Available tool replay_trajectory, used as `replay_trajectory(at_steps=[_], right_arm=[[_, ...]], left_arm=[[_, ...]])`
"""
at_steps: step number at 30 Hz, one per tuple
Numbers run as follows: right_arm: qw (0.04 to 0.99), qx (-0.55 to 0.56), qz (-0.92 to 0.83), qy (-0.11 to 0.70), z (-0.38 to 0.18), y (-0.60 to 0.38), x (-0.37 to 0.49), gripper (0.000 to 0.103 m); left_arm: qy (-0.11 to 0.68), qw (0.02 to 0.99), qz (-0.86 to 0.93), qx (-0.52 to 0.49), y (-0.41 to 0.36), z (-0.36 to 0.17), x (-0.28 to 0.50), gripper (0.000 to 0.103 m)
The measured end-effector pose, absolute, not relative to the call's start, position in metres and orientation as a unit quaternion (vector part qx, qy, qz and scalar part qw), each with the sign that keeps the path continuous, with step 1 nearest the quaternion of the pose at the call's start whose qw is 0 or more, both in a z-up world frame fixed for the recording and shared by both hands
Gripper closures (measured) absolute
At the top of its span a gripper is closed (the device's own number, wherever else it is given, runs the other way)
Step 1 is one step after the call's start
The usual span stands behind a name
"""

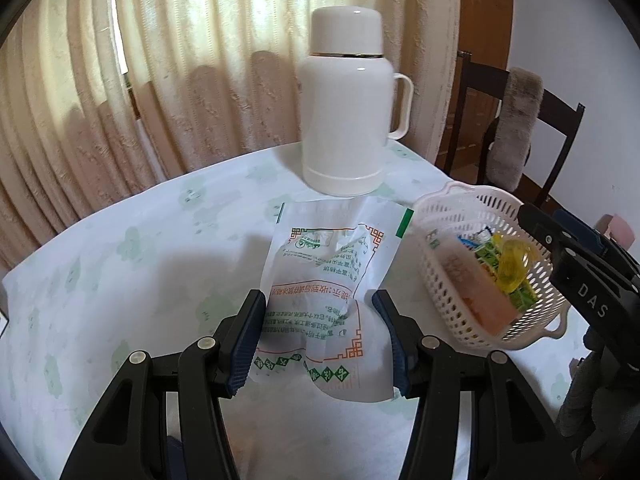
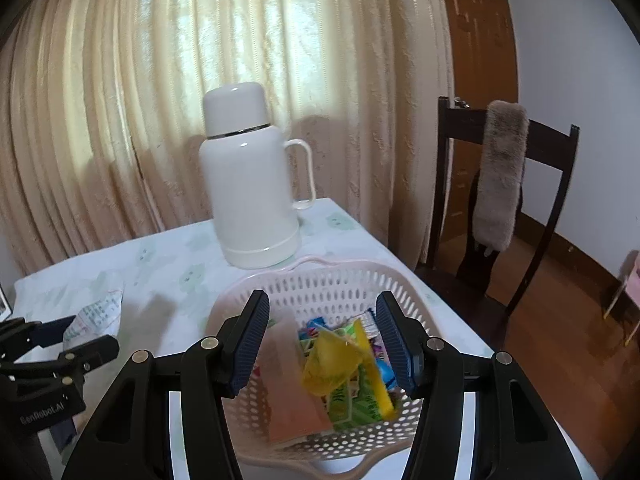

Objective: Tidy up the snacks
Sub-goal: 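Carry the jelly cup into the pink basket and open the right gripper, then carry the clear printed wrapper into the basket and open the left gripper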

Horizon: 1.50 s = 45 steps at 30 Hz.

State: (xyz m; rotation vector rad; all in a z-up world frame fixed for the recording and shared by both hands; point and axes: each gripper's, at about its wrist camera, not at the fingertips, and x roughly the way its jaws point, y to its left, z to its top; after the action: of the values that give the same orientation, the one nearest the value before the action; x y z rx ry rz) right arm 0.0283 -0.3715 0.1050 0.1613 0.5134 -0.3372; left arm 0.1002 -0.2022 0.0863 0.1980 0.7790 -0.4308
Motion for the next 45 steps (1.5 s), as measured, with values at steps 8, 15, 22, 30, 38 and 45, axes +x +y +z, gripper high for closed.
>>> replay_trajectory(at_steps=[8, 15, 22, 30, 38, 45], right_arm=[[0.943, 0.111, -0.194, 0.245, 0.108, -0.399, 0.024, 0.046], [0.934, 0.148, -0.223, 0.236, 0.109, -0.428, 0.016, 0.046], [0.932, 0.161, -0.234, 0.225, 0.111, -0.435, 0.011, 0.046], [0.928, 0.185, -0.249, 0.208, 0.113, -0.445, 0.003, 0.046], [0.933, 0.18, -0.233, 0.208, 0.114, -0.438, 0.005, 0.046], [0.943, 0.184, -0.193, 0.198, 0.113, -0.428, 0.005, 0.045]], left_arm=[[0.374, 0.893, -0.228, 0.109, -0.228, 0.086, 0.098, 0.052], [0.376, 0.884, -0.254, 0.112, -0.254, 0.086, 0.098, 0.052], [0.38, 0.87, -0.296, 0.102, -0.284, 0.085, 0.1, 0.052], [0.39, 0.857, -0.333, 0.043, -0.295, 0.088, 0.109, 0.037], [0.396, 0.865, -0.305, 0.035, -0.277, 0.088, 0.114, 0.037], [0.393, 0.873, -0.285, 0.039, -0.259, 0.089, 0.11, 0.037]])
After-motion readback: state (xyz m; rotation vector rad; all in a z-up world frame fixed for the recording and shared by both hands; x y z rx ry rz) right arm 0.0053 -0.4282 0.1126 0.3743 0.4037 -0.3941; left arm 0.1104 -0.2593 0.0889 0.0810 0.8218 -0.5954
